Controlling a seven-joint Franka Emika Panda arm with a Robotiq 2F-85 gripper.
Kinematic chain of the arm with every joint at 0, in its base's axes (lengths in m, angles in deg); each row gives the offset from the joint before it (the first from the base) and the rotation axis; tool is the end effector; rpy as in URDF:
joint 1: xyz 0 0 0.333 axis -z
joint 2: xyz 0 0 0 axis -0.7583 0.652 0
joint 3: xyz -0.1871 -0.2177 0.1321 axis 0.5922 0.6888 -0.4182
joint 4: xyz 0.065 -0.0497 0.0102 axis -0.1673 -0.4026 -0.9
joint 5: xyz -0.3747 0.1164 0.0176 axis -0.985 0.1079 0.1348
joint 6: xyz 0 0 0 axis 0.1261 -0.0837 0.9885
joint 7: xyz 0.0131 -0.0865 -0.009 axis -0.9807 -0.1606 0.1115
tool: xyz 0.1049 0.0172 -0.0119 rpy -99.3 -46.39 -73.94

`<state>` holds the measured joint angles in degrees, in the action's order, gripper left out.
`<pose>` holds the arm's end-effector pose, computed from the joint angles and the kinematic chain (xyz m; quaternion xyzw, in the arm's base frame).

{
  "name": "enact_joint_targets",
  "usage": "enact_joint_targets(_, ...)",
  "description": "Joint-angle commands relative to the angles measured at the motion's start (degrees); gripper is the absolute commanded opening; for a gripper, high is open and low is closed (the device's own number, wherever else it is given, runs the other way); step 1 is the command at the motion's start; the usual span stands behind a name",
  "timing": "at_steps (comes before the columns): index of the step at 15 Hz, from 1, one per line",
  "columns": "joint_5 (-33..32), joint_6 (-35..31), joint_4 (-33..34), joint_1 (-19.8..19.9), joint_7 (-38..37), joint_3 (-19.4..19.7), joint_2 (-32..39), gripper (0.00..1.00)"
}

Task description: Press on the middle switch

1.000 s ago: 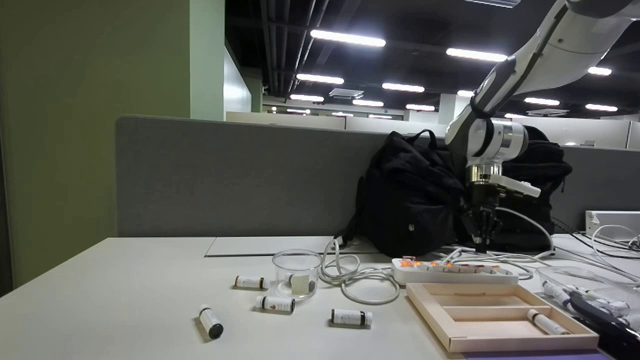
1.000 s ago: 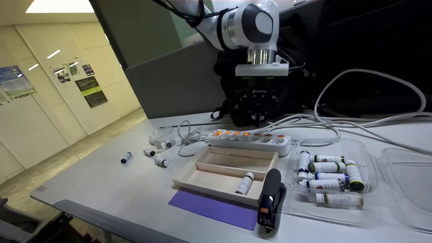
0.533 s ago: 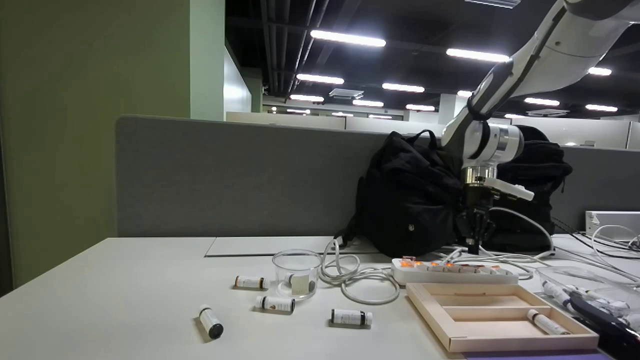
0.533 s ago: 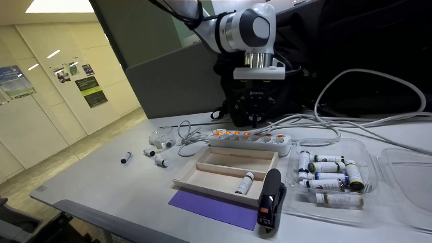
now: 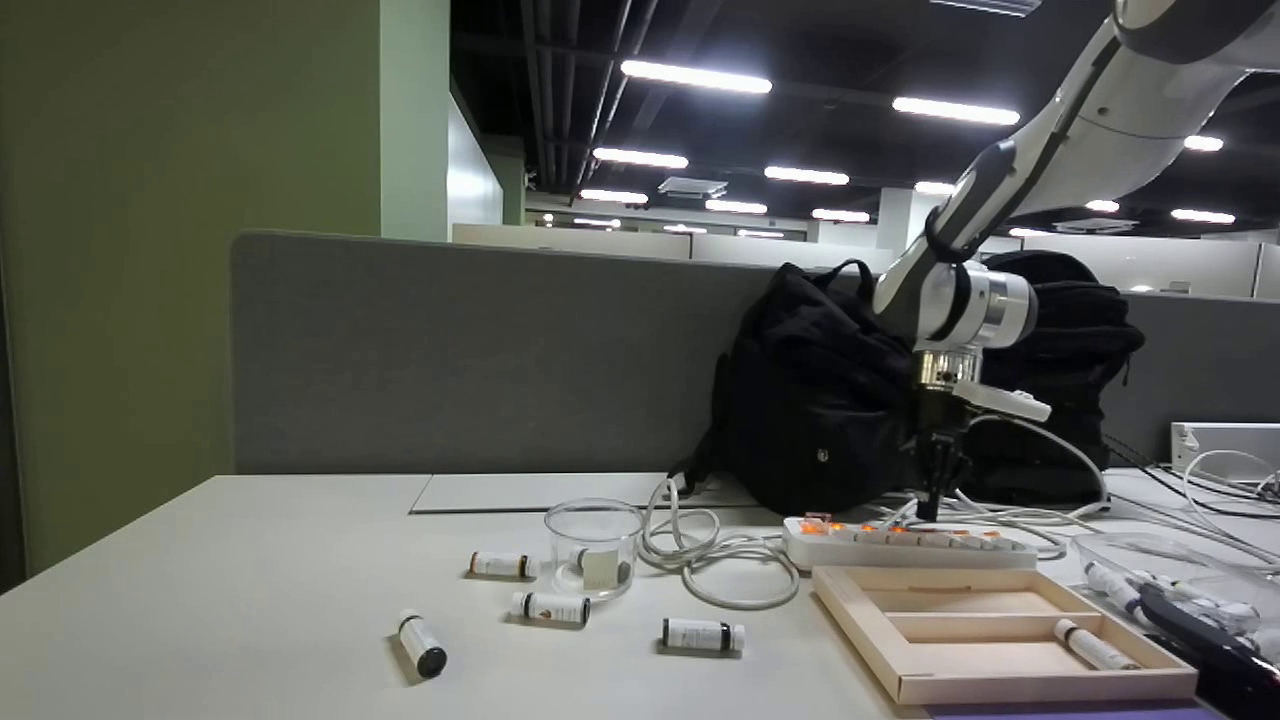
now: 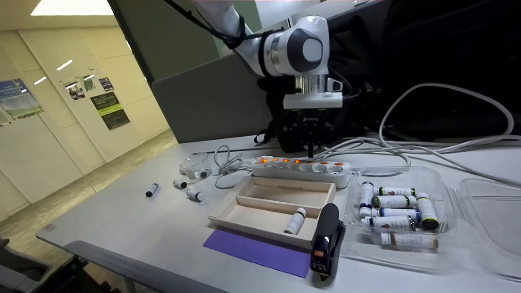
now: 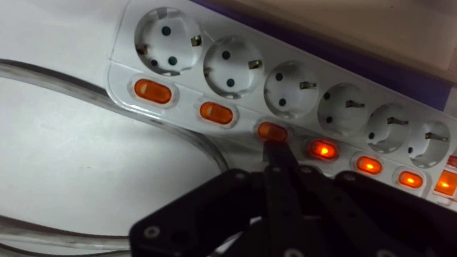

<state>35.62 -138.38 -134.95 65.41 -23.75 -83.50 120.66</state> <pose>0.6793 -0.1771 0.1106 -0.9898 -0.0806 0.0747 0.0910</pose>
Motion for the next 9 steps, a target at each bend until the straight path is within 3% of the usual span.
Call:
enact_joint_targets(1,-0.5,0.3,1.1,0.0,-2.7,-0.2,1.0,0.0)
enact_joint_targets(9,-1.2,0.6,2.5,-0.8,-6.1,1.0,3.0,0.0)
